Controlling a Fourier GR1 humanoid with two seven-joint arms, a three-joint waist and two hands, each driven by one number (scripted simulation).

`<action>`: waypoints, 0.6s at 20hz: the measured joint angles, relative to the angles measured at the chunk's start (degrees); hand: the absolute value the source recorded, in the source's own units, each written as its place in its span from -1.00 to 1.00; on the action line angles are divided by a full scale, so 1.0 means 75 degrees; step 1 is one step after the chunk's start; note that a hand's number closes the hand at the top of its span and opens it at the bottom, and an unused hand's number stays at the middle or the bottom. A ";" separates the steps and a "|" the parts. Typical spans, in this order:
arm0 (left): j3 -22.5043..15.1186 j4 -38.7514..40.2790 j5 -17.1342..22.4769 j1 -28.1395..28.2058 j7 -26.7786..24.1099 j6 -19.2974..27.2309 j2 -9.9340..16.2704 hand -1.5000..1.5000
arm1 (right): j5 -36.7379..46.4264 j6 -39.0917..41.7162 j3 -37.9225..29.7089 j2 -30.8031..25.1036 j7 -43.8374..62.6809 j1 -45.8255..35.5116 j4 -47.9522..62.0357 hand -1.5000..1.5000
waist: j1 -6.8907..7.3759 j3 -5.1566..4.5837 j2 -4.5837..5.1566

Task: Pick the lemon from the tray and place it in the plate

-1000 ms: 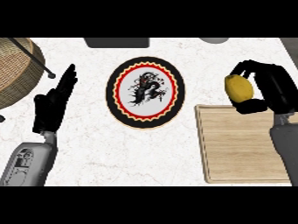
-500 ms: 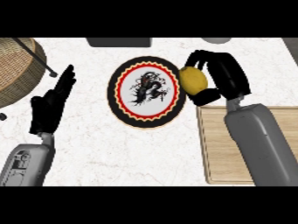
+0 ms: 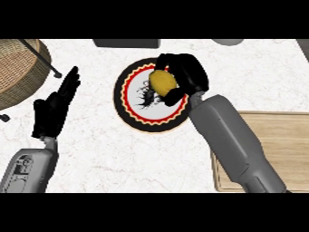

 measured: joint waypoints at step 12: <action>-0.0167 0.0037 -0.0077 -0.0312 0.0107 -0.0105 -0.0139 0.00 | -0.1619 -0.1215 0.1105 0.0129 0.0286 -0.0923 0.3033 -1.00 | 0.0384 0.0007 0.0096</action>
